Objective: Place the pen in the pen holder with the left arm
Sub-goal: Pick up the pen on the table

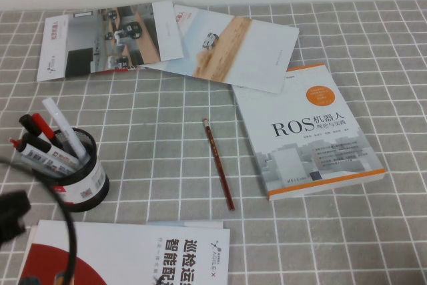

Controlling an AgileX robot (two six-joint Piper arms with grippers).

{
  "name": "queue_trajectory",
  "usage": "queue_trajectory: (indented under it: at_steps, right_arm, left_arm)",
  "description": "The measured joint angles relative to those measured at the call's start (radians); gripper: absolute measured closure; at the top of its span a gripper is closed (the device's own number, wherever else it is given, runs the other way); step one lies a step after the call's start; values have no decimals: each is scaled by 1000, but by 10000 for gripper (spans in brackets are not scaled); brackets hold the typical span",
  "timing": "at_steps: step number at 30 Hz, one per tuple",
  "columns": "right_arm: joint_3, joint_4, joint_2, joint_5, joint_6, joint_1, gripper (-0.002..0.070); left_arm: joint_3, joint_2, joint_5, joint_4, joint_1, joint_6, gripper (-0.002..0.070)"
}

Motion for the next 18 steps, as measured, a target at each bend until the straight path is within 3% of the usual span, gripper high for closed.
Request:
queue_trajectory:
  at_steps: [11, 18]
  right_arm:
    - [0, 0, 0, 0, 0, 0, 691]
    - [0, 0, 0, 0, 0, 0, 691]
  left_arm:
    - [-297, 434, 80, 13, -31, 110, 678]
    - [-430, 665, 80, 111, -241, 51, 678]
